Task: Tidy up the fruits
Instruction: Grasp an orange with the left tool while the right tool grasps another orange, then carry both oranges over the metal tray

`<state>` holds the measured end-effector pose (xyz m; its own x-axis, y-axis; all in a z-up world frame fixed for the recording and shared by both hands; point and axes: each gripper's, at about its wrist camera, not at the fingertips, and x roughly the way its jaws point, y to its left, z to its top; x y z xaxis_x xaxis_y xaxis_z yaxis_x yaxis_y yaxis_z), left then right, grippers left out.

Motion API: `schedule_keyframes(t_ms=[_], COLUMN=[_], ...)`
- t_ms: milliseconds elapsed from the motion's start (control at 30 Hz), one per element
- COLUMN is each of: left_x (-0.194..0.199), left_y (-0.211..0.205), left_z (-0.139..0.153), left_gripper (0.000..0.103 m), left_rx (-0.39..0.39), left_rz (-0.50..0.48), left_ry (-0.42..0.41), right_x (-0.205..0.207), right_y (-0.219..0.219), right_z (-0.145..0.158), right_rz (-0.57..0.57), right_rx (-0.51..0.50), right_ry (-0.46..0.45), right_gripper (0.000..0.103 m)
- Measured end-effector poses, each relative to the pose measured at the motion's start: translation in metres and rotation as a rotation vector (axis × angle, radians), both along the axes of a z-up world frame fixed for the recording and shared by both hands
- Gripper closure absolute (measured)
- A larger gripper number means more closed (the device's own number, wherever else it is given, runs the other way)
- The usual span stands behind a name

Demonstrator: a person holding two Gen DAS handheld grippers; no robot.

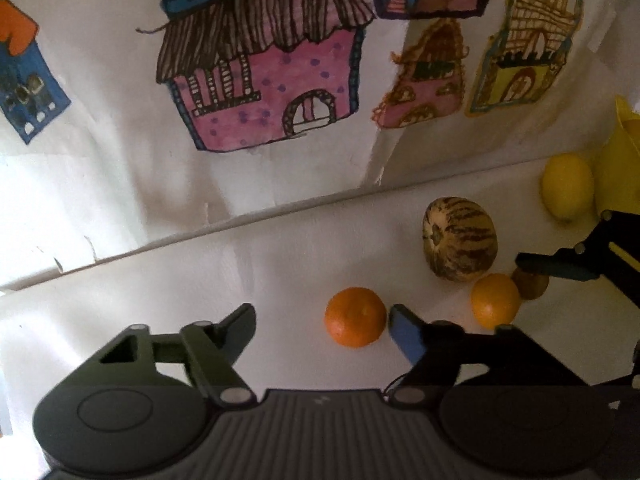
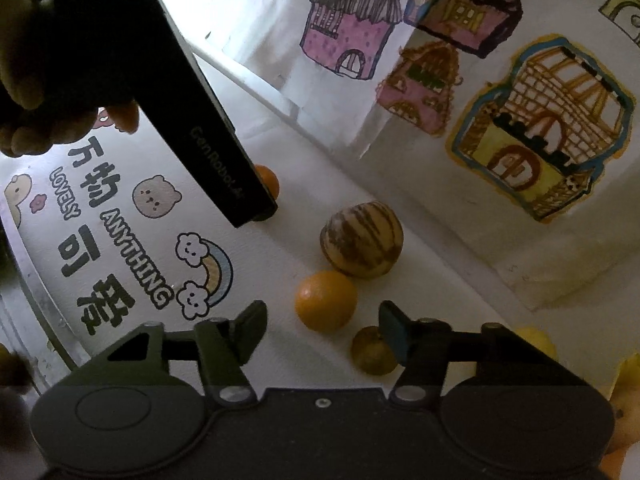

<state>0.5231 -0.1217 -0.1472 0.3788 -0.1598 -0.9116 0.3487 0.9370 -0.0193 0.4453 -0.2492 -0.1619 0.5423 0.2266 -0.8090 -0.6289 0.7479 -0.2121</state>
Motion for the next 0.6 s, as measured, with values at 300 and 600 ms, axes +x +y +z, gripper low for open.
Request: schedule_keyframes(t_ms=[300,600], left_x=[0.000,-0.020], left_y=[-0.007,0.003], left_z=[-0.003,0.001], left_gripper=[0.068,0.069], left_rx=[-0.060,-0.093], left_rz=[-0.034,0.035], left_ry=[0.028,0.049], right_x=[0.014,-0.002], right_y=[0.011,0.010], right_z=[-0.005,0.004], right_rz=[-0.017,-0.038], right_rx=[-0.002,0.026], right_ry=[0.003,0.011], right_gripper=[0.067,0.067])
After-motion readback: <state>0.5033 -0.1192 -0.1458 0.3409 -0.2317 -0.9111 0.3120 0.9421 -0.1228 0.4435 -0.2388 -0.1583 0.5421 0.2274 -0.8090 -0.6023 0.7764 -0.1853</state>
